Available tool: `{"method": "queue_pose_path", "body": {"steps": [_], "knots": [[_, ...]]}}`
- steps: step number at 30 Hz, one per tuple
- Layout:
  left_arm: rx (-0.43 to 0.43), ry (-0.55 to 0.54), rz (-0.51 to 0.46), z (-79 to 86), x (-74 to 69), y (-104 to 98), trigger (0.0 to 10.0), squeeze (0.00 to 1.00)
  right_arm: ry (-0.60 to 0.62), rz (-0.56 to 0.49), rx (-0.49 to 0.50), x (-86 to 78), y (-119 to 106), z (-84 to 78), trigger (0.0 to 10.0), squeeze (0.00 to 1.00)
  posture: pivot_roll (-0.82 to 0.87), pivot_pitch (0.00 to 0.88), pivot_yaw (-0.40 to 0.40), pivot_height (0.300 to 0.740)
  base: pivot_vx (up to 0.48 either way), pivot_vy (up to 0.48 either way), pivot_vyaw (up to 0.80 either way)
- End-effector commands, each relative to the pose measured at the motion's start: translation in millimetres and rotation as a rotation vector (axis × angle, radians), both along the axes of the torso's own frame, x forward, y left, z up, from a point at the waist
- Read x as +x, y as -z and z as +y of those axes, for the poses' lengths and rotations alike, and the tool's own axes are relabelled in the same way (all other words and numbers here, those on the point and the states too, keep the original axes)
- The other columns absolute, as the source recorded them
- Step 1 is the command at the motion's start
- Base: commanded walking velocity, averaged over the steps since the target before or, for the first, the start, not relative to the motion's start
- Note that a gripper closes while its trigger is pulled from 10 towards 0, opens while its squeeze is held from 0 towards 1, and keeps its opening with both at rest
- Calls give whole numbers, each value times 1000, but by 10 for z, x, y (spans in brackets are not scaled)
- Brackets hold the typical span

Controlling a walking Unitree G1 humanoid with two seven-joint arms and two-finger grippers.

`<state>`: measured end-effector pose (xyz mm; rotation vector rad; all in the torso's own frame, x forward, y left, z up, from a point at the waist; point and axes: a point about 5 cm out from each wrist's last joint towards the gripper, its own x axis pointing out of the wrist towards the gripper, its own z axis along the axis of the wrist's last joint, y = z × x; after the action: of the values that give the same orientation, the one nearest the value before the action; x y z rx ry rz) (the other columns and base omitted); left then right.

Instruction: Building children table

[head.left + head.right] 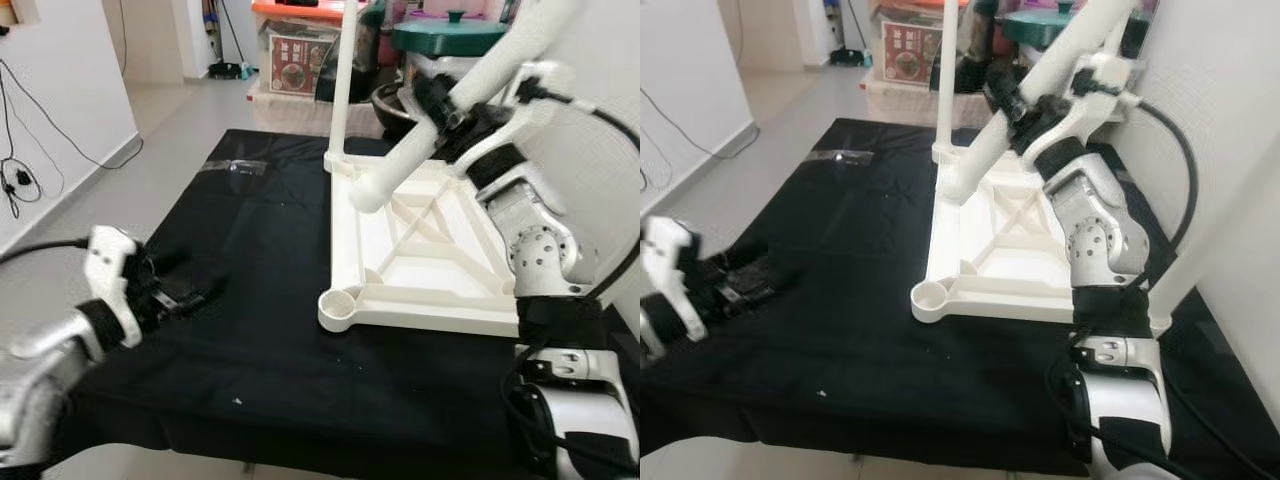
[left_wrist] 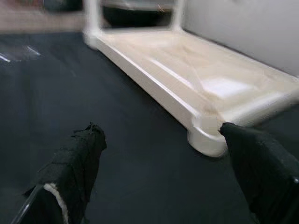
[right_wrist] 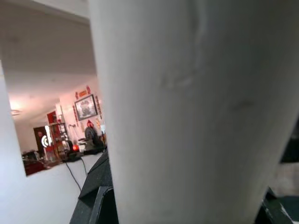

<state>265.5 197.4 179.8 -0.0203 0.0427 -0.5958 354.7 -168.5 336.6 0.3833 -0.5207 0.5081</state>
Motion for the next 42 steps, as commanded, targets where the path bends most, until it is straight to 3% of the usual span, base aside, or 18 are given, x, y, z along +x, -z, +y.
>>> {"method": "queue_pose_path", "body": {"steps": [1,2,3,12,25,27,30,31,34,36,37,40,42], "knots": [[11,33,23,-219,-19,113,10000,0,-32,-82,14,-86,-112,44,0,0,73,0,-47,740,0,0,0],[11,33,23,-219,-19,113,10000,0,-32,-82,14,-86,-112,44,0,0,73,0,-47,740,0,0,0],[-7,48,33,-343,-17,156,10000,0,-70,-109,24,-130,-137,85,0,0,71,0,-44,740,0,0,0],[28,16,37,-424,-9,272,10000,0,-93,-131,39,-188,-93,187,0,0,67,0,-36,740,0,0,0],[57,-38,-27,-527,76,235,10000,0,-46,-40,-13,-137,84,289,0,0,57,0,-44,740,0,0,0],[100,9,-85,-538,76,145,10000,0,-38,16,-85,-101,191,369,0,0,59,0,-47,740,0,0,0],[130,62,-132,-538,75,42,10000,0,-35,72,-122,-74,287,440,0,0,60,0,-49,740,0,0,0],[178,85,-179,-499,130,-47,10000,0,-63,111,-114,-89,324,524,0,0,64,0,-55,740,0,0,0],[209,78,-199,-463,186,-69,10000,0,-96,108,-111,-122,316,592,0,0,60,0,-54,740,0,0,0],[269,62,-226,-410,323,-91,10000,0,-186,83,-96,-223,277,764,0,0,47,0,-43,740,0,0,0],[269,62,-226,-410,323,-91,10000,0,-186,83,-96,-223,277,764,0,0,47,0,-43,740,0,0,0],[305,103,-247,-511,537,-133,10000,0,-317,46,-92,-415,217,1078,0,0,31,0,-28,740,0,0,0],[304,115,-250,-558,566,-146,10000,0,-342,37,-96,-452,211,1127,0,0,28,0,-26,740,0,0,0]]}}
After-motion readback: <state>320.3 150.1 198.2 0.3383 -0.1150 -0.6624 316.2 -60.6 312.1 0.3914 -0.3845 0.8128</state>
